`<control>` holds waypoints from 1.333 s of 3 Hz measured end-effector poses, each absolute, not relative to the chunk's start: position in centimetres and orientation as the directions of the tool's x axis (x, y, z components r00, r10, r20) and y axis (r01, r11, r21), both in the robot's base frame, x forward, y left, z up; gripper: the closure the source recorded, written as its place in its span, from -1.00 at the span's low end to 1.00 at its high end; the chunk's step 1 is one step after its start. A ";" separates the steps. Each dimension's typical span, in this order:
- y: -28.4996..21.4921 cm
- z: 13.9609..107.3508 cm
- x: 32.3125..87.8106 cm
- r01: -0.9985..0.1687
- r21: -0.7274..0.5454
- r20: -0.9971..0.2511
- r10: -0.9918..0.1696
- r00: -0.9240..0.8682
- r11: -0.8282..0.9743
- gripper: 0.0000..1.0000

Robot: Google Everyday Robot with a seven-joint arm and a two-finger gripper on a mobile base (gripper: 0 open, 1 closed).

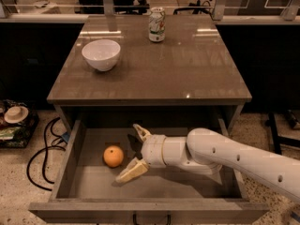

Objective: Pick orange from top drawer and place on counter

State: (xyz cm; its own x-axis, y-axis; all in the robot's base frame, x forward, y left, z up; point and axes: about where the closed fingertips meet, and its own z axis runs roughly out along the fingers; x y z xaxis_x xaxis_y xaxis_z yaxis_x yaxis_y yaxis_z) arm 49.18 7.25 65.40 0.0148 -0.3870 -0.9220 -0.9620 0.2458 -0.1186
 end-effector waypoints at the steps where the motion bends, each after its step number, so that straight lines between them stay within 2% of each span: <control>1: 8.9 64.6 48.8 -0.971 -0.107 -0.912 -0.411 0.010 0.214 -1.00; 3: 11.1 62.8 49.0 -0.981 -0.085 -0.894 -0.448 -0.002 0.174 -1.00; 4: 11.4 61.5 49.5 -0.983 -0.061 -0.895 -0.445 -0.023 0.175 -0.65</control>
Offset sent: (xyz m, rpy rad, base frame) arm -0.0072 0.0433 -0.0229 -0.0894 0.0401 0.0744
